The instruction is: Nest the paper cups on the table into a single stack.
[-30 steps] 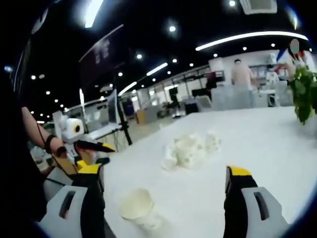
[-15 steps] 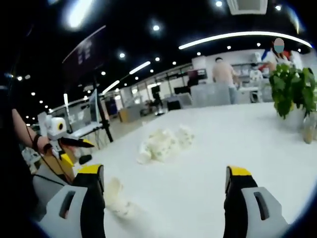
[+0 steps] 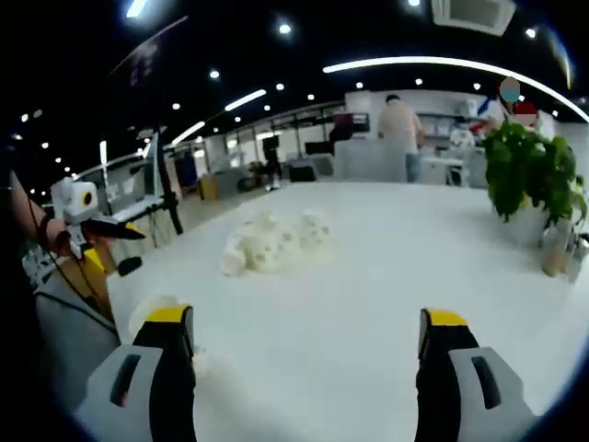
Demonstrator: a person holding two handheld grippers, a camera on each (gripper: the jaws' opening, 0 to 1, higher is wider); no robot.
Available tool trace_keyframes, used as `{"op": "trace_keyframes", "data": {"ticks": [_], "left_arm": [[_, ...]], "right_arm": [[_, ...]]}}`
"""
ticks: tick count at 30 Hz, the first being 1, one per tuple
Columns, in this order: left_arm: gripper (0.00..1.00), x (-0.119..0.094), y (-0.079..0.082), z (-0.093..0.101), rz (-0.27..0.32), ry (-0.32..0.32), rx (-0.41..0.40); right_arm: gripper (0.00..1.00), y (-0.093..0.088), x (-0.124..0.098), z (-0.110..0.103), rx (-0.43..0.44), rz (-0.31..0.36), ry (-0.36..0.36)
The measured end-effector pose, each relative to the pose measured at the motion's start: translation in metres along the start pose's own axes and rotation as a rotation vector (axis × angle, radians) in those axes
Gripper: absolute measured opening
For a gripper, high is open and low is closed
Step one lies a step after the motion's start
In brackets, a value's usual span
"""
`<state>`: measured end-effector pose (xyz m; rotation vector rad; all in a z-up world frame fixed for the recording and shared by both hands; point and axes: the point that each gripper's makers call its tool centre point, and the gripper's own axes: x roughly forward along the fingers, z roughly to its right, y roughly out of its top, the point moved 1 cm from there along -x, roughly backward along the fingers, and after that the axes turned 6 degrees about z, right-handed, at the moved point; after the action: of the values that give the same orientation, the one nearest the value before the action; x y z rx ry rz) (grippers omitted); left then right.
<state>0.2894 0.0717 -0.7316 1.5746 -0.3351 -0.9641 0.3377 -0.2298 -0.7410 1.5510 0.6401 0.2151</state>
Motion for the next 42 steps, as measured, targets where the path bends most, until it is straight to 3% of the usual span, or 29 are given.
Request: {"op": "trace_keyframes", "data": {"ticks": [15, 27, 42], "left_arm": [[0.85, 0.013, -0.002, -0.007, -0.009, 0.0, -0.01], [0.85, 0.024, 0.0, -0.022, -0.023, 0.01, -0.009], [0.85, 0.054, 0.009, -0.047, -0.028, -0.019, 0.016]], "right_arm": [[1.0, 0.013, 0.011, 0.005, -0.009, 0.015, 0.024], [1.0, 0.009, 0.022, 0.005, 0.012, 0.015, 0.049], [1.0, -0.004, 0.021, 0.012, 0.036, -0.014, 0.042]]}}
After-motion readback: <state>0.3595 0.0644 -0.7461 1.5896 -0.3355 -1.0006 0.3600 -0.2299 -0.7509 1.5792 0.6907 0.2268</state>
